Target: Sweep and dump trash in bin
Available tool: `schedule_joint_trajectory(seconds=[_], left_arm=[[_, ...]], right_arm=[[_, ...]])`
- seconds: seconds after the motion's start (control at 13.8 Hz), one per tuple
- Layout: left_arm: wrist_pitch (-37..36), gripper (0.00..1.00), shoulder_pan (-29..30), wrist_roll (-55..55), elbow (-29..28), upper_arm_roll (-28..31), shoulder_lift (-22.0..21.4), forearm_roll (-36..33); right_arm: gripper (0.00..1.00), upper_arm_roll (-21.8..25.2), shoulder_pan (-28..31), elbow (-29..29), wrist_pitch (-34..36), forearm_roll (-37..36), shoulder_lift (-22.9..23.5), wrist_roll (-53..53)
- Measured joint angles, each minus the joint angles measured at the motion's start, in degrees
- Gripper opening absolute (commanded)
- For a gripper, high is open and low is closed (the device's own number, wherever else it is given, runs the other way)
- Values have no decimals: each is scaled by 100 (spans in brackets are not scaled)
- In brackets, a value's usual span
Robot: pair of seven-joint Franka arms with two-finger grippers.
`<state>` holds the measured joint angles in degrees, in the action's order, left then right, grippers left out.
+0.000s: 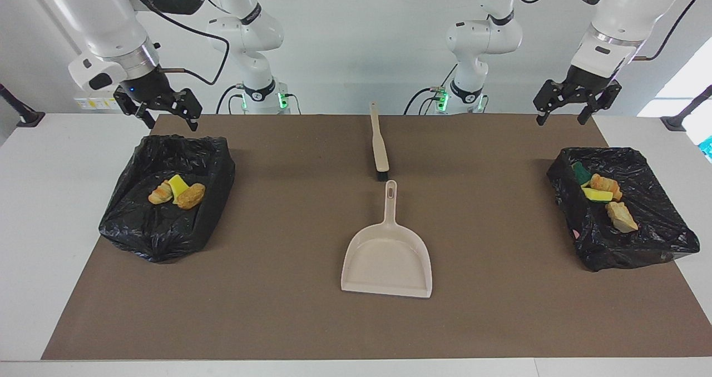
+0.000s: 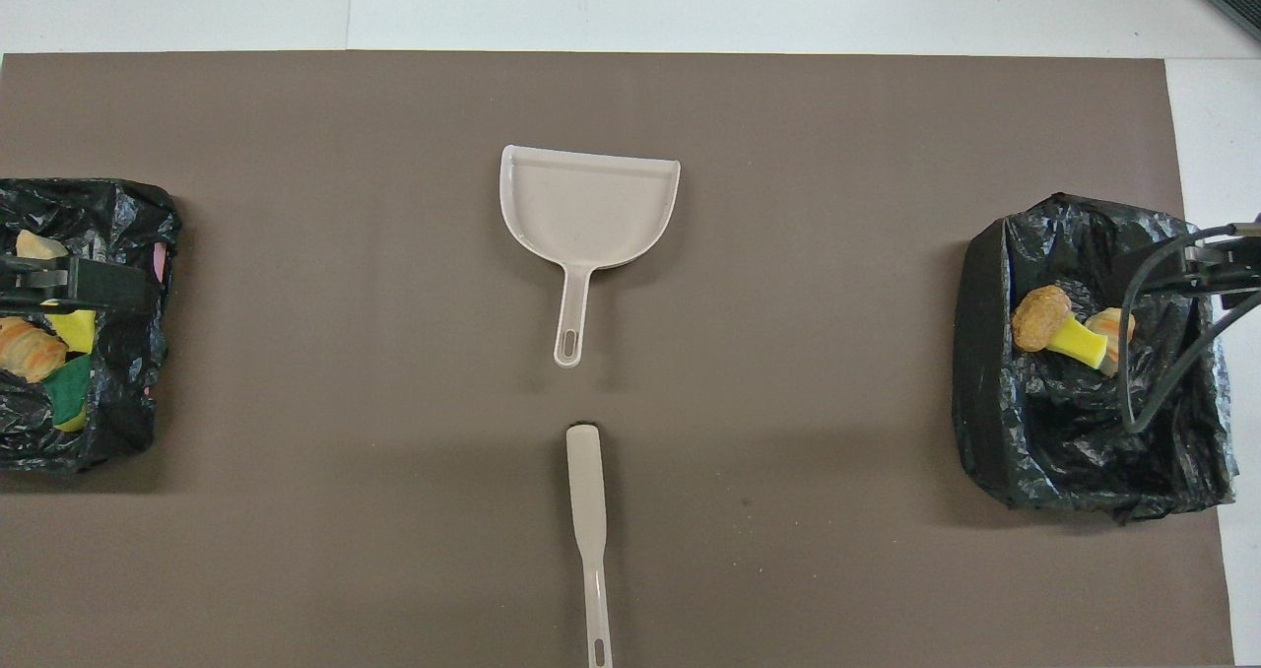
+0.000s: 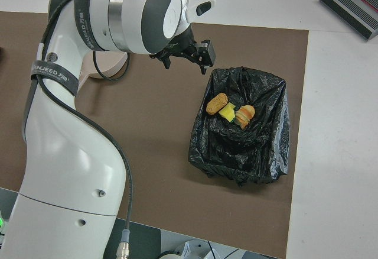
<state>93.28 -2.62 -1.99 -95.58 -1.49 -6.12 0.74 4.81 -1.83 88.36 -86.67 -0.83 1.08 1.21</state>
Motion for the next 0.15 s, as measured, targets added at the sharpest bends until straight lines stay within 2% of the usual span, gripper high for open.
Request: schedule_joint_trajectory(seconds=[0.15], left_arm=[[-1, 100, 12, 0, 6, 4, -3, 16]], right_arm=[[100, 0, 0, 0, 0, 0, 0, 0]])
